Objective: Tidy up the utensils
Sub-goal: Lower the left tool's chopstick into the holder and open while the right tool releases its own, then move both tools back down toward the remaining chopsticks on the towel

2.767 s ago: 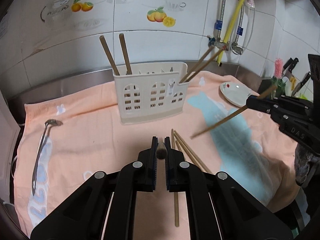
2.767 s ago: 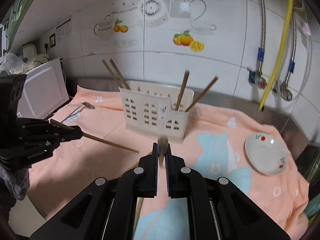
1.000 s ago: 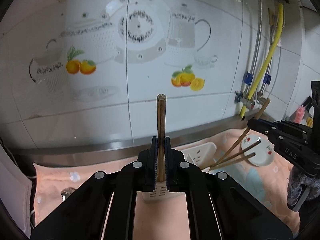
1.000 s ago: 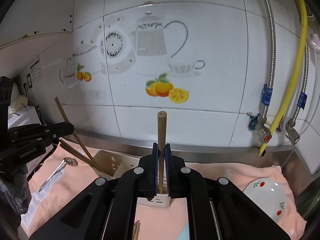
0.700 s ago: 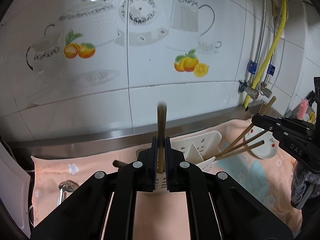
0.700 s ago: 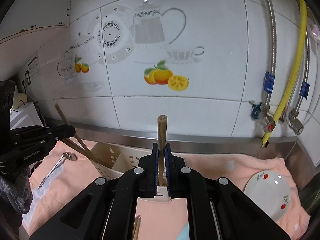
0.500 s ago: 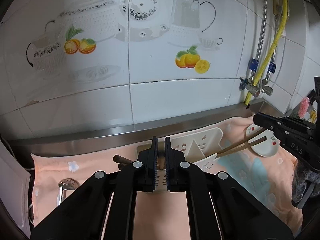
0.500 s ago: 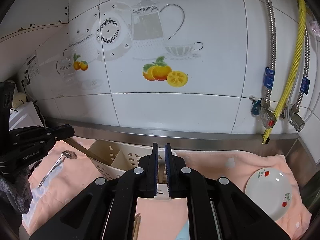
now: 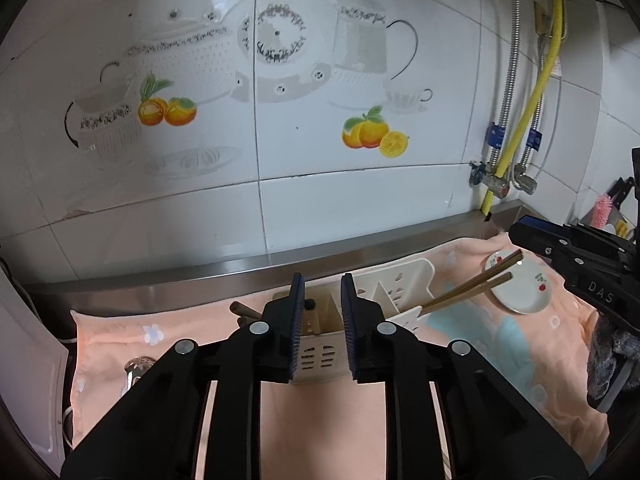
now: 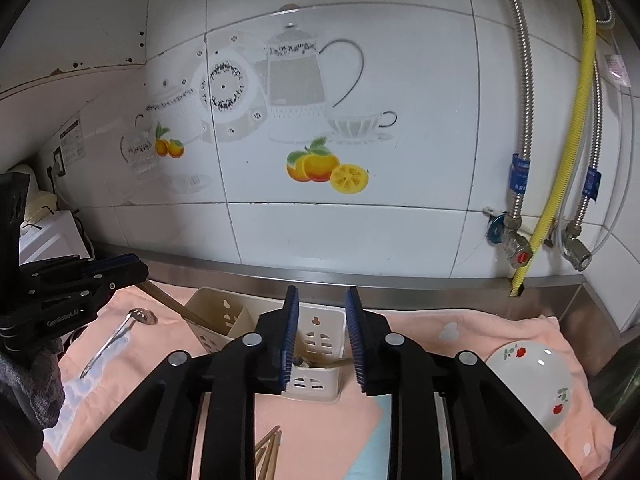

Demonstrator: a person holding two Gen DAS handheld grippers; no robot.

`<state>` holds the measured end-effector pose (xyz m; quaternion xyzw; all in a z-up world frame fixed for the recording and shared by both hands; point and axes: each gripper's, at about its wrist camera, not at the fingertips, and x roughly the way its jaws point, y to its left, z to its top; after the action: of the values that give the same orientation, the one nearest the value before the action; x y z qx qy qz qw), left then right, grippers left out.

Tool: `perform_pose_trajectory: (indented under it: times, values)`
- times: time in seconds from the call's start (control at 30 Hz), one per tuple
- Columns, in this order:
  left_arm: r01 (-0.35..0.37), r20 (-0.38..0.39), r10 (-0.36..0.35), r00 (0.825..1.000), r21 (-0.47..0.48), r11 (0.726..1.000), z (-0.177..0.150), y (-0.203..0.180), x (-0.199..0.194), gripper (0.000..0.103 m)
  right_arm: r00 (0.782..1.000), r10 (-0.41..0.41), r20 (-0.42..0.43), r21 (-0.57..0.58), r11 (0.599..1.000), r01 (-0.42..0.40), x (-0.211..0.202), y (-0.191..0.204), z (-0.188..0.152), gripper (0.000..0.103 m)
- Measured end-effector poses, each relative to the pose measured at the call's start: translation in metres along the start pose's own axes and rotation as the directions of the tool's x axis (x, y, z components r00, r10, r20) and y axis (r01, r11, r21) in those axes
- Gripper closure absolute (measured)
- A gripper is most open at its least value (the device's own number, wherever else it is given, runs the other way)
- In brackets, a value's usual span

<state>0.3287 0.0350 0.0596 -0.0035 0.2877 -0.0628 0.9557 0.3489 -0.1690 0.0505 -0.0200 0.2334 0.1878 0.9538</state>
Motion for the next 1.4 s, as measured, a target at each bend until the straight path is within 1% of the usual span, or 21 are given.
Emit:
perform_pose_trajectory:
  times: [0.13, 0.2, 0.23, 0.3, 0.37, 0.4, 0.43, 0.5, 0.53, 0.6, 0.67, 0.73, 0.8, 1.0, 1.2, 1.3, 1.4]
  values:
    - [-0.003, 0.015, 0.003, 1.000, 0.005, 1.000, -0.003, -0.004, -0.014, 0.072, 1.000, -0.002, 0.016, -0.006, 1.000, 0.002, -0.013, 0.002, -0.002, 0.072]
    - [-0.002, 0.019, 0.002, 1.000, 0.009, 1.000, -0.005, -0.007, -0.021, 0.071, 1.000, -0.008, 0.025, -0.011, 1.000, 0.008, -0.020, 0.004, -0.003, 0.067]
    - [-0.003, 0.020, 0.002, 1.000, 0.009, 1.000, -0.007, -0.007, -0.024, 0.070, 0.999, -0.010, 0.039, -0.016, 1.000, 0.010, -0.025, 0.004, -0.004, 0.066]
    - [0.003, 0.025, -0.004, 1.000, 0.008, 1.000, -0.011, -0.008, -0.031, 0.066, 0.999, -0.015, 0.048, -0.018, 1.000, 0.015, -0.031, 0.006, -0.006, 0.065]
    - [0.002, 0.030, -0.002, 1.000, 0.008, 1.000, -0.014, -0.008, -0.036, 0.060, 0.999, -0.012, 0.053, -0.016, 1.000, 0.013, -0.038, 0.007, -0.008, 0.063]
    - [0.002, 0.031, -0.002, 1.000, 0.009, 1.000, -0.016, -0.009, -0.038, 0.059, 0.998, -0.013, 0.057, -0.016, 1.000, 0.014, -0.042, 0.007, -0.010, 0.060]
    - [0.005, 0.033, -0.005, 0.999, 0.010, 1.000, -0.019, -0.009, -0.042, 0.058, 0.998, -0.014, 0.062, -0.017, 1.000, 0.015, -0.047, 0.009, -0.012, 0.059]
    - [0.002, 0.034, -0.002, 0.999, 0.008, 1.000, -0.023, -0.009, -0.047, 0.051, 0.998, -0.015, 0.066, -0.021, 1.000, 0.017, -0.052, 0.010, -0.016, 0.055]
    - [0.001, 0.034, -0.001, 0.999, 0.001, 1.000, -0.027, -0.008, -0.050, 0.045, 0.998, -0.017, 0.068, -0.022, 1.000, 0.019, -0.056, 0.011, -0.019, 0.054]
    - [-0.002, 0.034, 0.001, 0.999, 0.002, 1.000, -0.034, -0.009, -0.055, 0.043, 0.998, -0.016, 0.067, -0.023, 1.000, 0.018, -0.060, 0.012, -0.025, 0.050]
    - [-0.012, 0.032, 0.012, 0.999, 0.000, 1.000, -0.039, -0.008, -0.058, 0.038, 0.998, -0.012, 0.062, -0.021, 1.000, 0.014, -0.063, 0.013, -0.030, 0.048]
    - [-0.007, 0.025, 0.007, 1.000, -0.009, 1.000, -0.047, -0.007, -0.060, 0.034, 0.998, -0.014, 0.059, -0.022, 1.000, 0.016, -0.066, 0.015, -0.037, 0.047]
    - [-0.012, 0.021, 0.012, 1.000, -0.010, 1.000, -0.054, -0.006, -0.062, 0.033, 0.998, -0.017, 0.053, -0.021, 1.000, 0.018, -0.068, 0.016, -0.045, 0.044]
    - [-0.011, 0.002, 0.011, 1.000, -0.031, 0.999, -0.076, -0.001, -0.064, 0.031, 1.000, -0.011, 0.028, 0.014, 1.000, 0.011, -0.073, 0.010, -0.072, 0.042]
    - [-0.010, -0.011, 0.009, 1.000, -0.051, 0.999, -0.098, 0.002, -0.065, 0.031, 1.000, -0.021, -0.013, 0.036, 0.999, 0.022, -0.071, 0.003, -0.102, 0.041]
    - [-0.007, -0.017, 0.006, 1.000, -0.061, 0.998, -0.107, 0.002, -0.066, 0.027, 0.999, -0.009, -0.037, 0.058, 0.998, 0.011, -0.071, -0.001, -0.118, 0.041]
    - [-0.007, -0.030, 0.005, 1.000, -0.064, 0.998, -0.119, 0.001, -0.064, 0.027, 0.998, -0.003, -0.056, 0.071, 0.997, 0.007, -0.070, -0.002, -0.131, 0.041]
